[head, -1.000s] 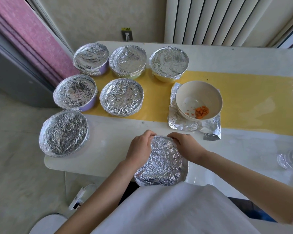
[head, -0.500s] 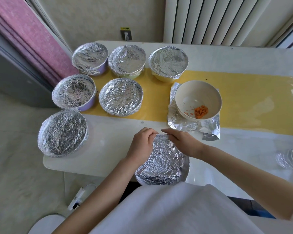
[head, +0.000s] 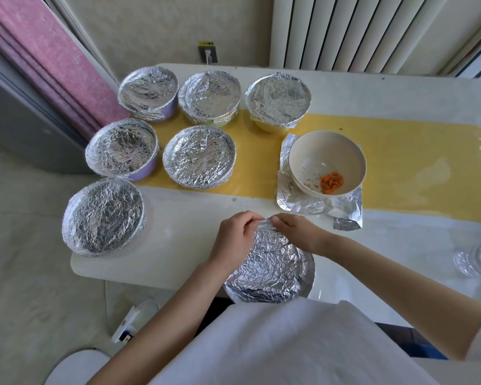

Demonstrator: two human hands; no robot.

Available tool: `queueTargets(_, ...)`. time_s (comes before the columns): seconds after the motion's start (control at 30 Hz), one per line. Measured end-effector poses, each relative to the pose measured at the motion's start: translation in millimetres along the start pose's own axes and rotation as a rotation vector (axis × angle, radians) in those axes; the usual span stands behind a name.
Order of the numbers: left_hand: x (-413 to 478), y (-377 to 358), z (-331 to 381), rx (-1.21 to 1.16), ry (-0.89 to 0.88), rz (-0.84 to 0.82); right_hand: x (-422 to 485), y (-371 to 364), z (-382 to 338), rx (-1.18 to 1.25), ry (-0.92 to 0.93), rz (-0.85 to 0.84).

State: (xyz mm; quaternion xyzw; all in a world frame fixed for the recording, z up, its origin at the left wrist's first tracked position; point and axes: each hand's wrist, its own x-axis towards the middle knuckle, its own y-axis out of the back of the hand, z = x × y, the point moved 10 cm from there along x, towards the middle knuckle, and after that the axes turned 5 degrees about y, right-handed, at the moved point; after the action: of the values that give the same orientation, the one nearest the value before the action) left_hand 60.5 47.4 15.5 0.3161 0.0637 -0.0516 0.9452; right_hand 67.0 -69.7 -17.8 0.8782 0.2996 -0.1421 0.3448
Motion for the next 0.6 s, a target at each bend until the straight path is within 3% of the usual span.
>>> queueTargets(0.13, -3, -2, -9, -0.086, 0.055, -0.021, 1, 8, 4, -0.013, -0.011, 0.005)
queueTargets(0.43, -32, -14, -56, -0.242, 0.265, 0.107, -9, 32, 23, -0.132, 0.008, 0.264)
queueTargets(0.6, -34, -9, -58, -0.263, 0.316, 0.234, -8, 33, 21, -0.136, -0.019, 0.326)
